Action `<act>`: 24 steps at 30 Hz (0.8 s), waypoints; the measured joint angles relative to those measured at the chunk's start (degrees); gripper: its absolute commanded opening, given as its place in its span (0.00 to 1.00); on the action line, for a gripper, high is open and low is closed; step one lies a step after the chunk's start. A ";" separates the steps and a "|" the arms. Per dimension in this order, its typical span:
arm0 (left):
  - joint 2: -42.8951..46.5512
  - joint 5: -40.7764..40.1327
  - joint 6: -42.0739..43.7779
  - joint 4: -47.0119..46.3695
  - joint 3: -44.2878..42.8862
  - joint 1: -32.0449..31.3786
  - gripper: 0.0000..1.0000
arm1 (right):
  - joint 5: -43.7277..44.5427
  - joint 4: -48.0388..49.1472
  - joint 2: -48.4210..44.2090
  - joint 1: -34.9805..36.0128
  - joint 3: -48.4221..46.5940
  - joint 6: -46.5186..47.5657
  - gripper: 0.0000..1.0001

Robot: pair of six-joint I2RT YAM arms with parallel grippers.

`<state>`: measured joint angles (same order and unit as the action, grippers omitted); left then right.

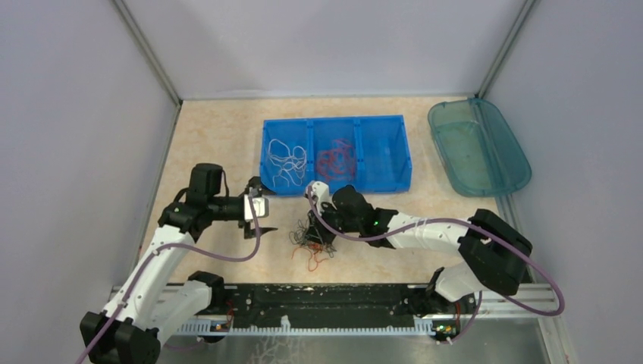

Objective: Untangle the cables
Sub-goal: Untie the cable.

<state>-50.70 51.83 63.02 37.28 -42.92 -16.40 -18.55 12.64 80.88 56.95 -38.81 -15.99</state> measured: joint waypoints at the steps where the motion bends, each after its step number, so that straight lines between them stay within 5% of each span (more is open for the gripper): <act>1: 0.13 0.22 -0.31 -0.44 0.00 0.00 1.00 | 0.00 -0.31 0.04 0.02 -0.35 0.57 0.08; 3: 0.33 0.46 -1.07 -1.16 0.02 0.00 1.00 | 0.07 -0.28 0.02 0.02 -0.74 1.44 0.00; 10: 2.38 2.95 -9.01 -6.51 0.79 0.00 0.99 | 1.42 1.77 -5.60 0.02 -0.20 2.56 0.00; 24: 2.10 9.40 -19.50 -10.56 0.74 -0.55 0.81 | 1.46 12.63 -19.30 -0.02 2.45 0.83 0.00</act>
<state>-48.60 61.23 43.53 26.72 -42.17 -16.95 -17.08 25.28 61.58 56.93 -36.36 -15.16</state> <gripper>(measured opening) 0.833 0.010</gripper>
